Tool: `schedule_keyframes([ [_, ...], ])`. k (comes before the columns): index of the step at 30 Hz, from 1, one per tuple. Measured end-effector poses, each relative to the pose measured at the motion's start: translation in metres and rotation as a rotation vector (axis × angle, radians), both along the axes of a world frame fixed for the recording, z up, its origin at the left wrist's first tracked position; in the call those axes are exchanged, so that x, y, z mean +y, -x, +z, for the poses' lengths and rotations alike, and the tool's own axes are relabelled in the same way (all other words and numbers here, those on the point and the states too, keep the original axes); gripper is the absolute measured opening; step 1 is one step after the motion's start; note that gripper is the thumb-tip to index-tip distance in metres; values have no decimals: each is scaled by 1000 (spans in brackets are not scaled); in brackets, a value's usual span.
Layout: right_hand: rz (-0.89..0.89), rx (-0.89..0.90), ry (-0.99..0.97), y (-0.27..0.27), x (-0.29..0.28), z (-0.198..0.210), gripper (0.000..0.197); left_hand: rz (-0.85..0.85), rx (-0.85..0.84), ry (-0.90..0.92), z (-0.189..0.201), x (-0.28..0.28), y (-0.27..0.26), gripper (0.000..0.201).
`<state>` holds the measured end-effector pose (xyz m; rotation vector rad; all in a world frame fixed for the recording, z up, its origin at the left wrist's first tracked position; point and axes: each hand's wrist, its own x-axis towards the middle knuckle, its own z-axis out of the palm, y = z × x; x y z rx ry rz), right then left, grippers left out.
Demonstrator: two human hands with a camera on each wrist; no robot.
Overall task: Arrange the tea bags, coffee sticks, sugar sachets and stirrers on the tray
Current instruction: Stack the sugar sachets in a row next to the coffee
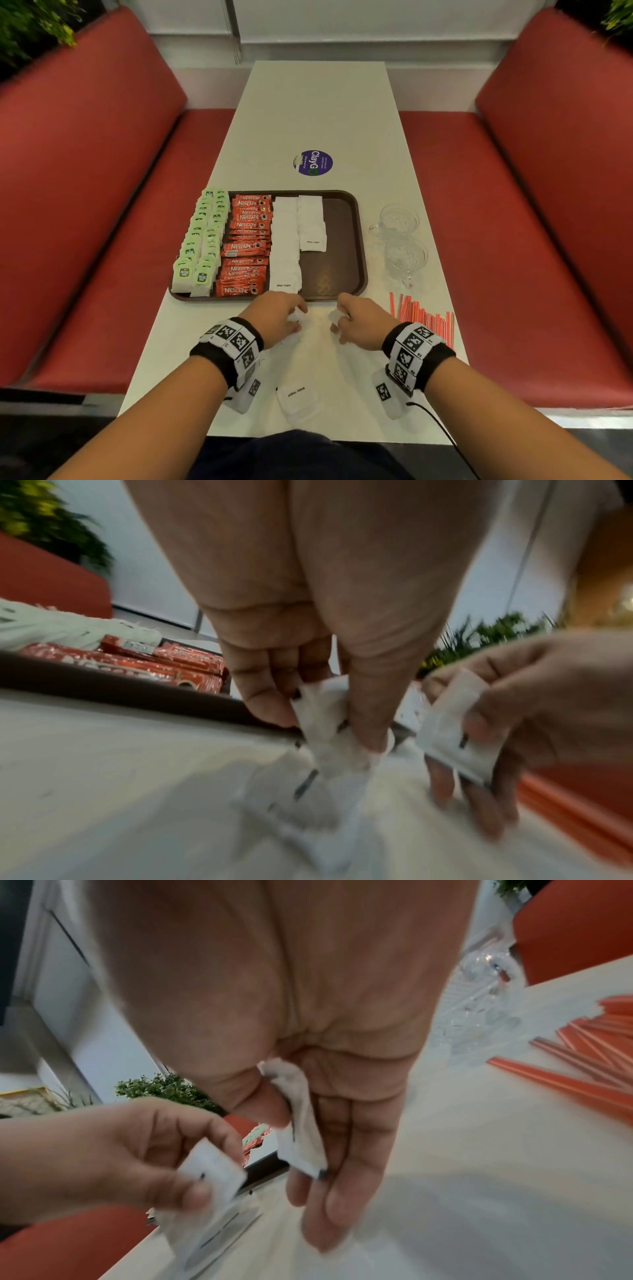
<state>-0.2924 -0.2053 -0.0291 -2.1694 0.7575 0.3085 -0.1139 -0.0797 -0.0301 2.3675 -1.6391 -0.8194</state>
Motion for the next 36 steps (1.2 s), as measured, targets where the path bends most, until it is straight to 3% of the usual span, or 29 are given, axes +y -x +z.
schedule_keyframes([
  [4,-76,-134,-55,-3,2,0,20,37,150,251,13,0,-4,6],
  [8,-112,-269,-106,-9,0,4,21,163,331,416,19,-4,-7,13],
  [11,-41,-358,-31,-17,-2,8,7,232,513,483,21,-7,-6,29],
  [13,-52,-376,33,-23,-6,8,12,263,566,472,18,-9,-8,40],
  [17,-23,-374,110,-29,-17,8,24,228,441,428,9,-13,-15,36],
  [21,21,-335,127,-34,-25,8,15,166,344,347,14,-23,-19,31],
  [26,-212,-317,-77,-35,-38,8,12,274,229,348,17,-55,-40,29],
  [31,-216,-271,-141,-33,-50,9,8,347,91,241,3,-103,-65,27],
  [36,-230,-304,-180,-34,-58,5,8,370,64,98,-11,-136,-73,34],
])
